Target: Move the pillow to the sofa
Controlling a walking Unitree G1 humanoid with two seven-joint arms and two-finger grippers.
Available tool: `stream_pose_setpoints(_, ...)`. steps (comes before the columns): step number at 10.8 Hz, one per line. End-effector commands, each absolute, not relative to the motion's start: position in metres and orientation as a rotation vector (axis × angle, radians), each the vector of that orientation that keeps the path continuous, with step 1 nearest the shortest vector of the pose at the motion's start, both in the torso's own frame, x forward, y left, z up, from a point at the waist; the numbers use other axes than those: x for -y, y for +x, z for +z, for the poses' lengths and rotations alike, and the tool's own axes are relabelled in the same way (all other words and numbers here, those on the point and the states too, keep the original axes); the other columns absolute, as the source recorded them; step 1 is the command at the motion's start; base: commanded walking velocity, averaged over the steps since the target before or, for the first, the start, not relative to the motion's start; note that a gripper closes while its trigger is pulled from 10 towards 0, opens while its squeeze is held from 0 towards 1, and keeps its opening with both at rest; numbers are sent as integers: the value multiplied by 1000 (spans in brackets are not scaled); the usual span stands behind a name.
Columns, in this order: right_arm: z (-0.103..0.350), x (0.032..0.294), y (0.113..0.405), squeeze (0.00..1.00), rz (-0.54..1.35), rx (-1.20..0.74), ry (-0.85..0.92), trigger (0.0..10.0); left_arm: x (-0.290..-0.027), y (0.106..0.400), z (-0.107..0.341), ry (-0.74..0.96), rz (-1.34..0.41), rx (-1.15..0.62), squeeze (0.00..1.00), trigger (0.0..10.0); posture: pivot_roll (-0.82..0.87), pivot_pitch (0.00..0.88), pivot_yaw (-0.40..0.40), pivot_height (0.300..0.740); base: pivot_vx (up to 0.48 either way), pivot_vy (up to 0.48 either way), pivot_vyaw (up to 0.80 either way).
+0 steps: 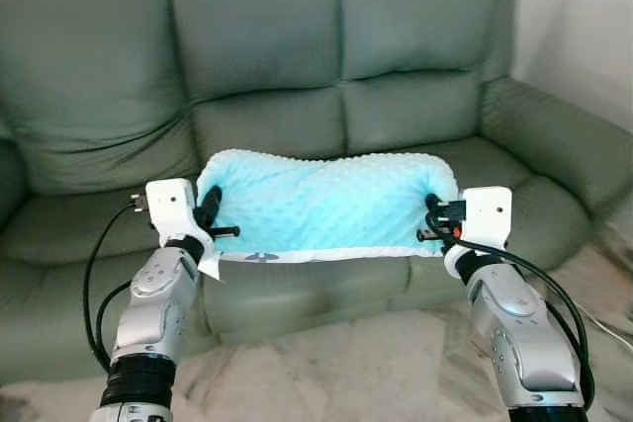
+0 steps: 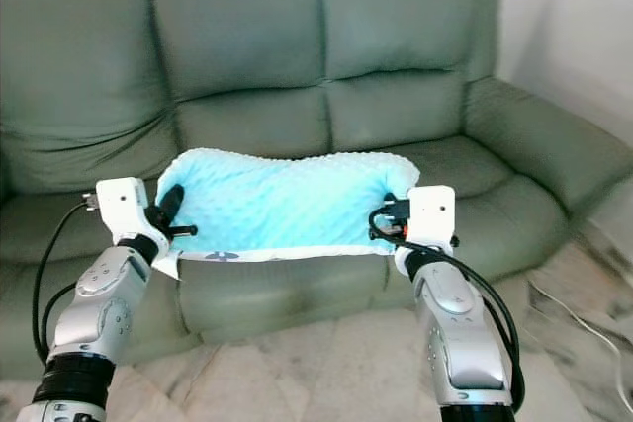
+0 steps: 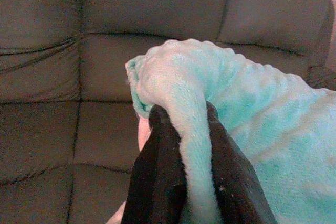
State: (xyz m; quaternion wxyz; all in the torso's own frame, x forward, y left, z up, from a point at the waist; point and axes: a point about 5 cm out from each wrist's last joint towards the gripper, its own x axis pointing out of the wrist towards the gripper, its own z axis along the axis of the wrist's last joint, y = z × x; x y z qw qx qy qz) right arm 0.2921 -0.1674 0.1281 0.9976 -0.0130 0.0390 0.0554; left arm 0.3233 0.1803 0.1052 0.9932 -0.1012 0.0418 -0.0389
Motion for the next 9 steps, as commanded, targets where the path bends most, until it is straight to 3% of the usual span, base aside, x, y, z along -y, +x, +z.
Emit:
stream_pose_setpoints(1, 135, 167, 293, 0, 116, -42, -31, 10000, -182, 324, 111, -188, -78, -60, 0, 10000, -185, 0, 17, 740, 0, 0, 0)
stream_pose_setpoints(3, 135, 167, 293, 0, 120, -39, -33, 10000, -178, 322, 112, -207, -109, -45, 0, 10000, -187, 0, 16, 740, 0, 0, 0)
stream_pose_setpoints(9, 135, 167, 293, 0, 118, -40, -35, 10000, -171, 320, 113, -243, -160, -40, 0, 10000, -187, 0, 18, 740, 364, 0, 0)
